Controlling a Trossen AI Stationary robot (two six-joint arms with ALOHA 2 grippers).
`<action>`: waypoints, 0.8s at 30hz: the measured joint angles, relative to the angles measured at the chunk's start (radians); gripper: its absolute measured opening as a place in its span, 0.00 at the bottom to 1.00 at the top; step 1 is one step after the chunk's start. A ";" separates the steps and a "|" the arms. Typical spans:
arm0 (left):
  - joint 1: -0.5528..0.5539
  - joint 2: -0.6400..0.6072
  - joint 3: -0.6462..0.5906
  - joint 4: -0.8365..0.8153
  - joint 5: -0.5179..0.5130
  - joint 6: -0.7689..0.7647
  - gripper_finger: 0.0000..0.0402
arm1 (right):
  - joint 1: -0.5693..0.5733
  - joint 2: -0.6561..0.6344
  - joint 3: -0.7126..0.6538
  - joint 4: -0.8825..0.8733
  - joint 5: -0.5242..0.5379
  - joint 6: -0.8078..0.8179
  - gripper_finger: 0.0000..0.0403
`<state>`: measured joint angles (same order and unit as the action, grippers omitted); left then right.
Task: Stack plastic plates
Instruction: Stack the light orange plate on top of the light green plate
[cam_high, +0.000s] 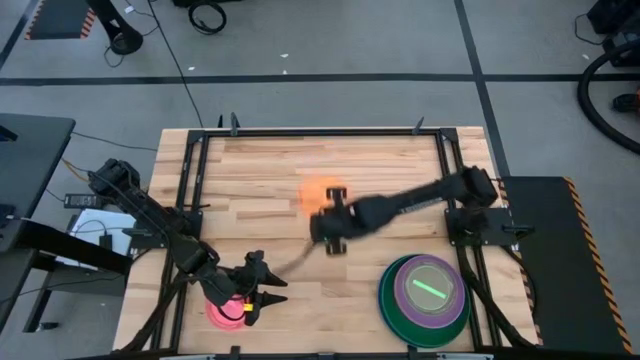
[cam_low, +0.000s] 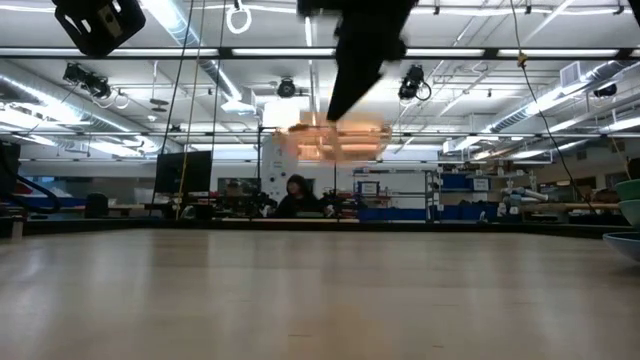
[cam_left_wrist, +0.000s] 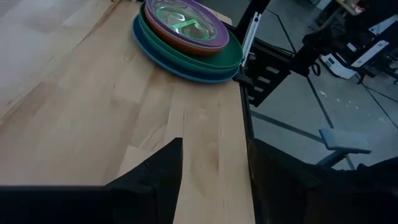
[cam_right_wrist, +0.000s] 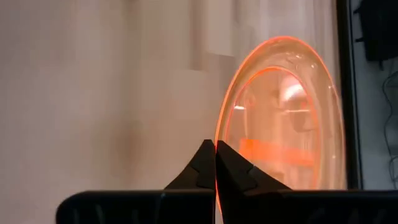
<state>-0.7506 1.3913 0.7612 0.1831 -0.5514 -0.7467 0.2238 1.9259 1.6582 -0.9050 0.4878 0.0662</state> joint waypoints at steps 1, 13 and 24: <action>0.000 0.000 0.000 0.000 0.000 0.000 0.47 | 0.042 0.000 0.028 -0.040 0.006 0.045 0.01; -0.006 0.000 0.000 -0.001 0.000 0.027 0.47 | 0.453 -0.001 0.349 -0.367 -0.107 0.610 0.01; -0.006 0.000 0.000 0.000 0.000 0.031 0.47 | 0.698 -0.003 0.482 -0.665 -0.261 1.079 0.01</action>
<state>-0.7567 1.3914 0.7614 0.1827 -0.5518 -0.7159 0.9222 1.9232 2.1404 -1.5705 0.2264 1.1448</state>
